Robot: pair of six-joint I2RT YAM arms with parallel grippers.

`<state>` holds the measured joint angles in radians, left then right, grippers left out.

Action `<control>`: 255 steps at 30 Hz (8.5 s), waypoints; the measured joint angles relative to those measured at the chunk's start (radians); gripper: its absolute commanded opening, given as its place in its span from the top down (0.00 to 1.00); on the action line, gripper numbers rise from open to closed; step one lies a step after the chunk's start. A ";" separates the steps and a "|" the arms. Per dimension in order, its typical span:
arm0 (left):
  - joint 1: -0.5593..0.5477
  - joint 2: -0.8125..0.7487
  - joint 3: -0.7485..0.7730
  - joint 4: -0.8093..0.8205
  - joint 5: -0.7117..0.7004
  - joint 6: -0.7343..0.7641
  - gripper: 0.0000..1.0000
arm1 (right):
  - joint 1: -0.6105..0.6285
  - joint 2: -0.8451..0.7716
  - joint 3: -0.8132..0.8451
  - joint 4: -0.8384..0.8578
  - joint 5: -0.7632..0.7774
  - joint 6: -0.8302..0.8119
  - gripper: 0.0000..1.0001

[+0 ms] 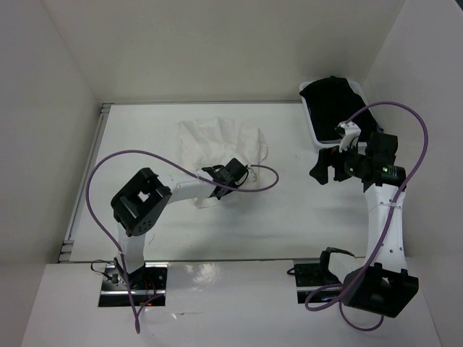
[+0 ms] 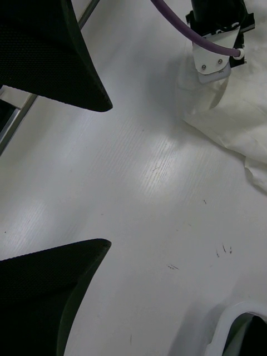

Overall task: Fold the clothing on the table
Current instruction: Flatten the skirt out

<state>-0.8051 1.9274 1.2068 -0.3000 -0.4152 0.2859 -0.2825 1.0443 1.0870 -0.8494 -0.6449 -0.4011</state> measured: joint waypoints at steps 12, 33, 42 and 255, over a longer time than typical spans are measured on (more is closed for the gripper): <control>0.037 0.013 0.020 0.017 0.065 -0.001 1.00 | -0.010 0.000 0.000 0.000 -0.005 0.000 0.01; 0.322 -0.095 0.058 -0.103 0.133 -0.059 0.97 | -0.010 0.000 0.000 -0.002 -0.022 -0.001 0.01; 0.336 -0.216 0.031 -0.138 0.147 -0.103 0.09 | 0.132 0.088 0.029 -0.077 0.003 -0.039 0.01; 0.842 -0.731 -0.213 -0.306 0.678 -0.131 0.01 | 0.521 1.059 0.399 0.238 0.057 0.251 0.50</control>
<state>0.0372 1.1961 0.9936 -0.6064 0.2626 0.1547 0.2386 2.1036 1.4857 -0.6117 -0.5880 -0.1501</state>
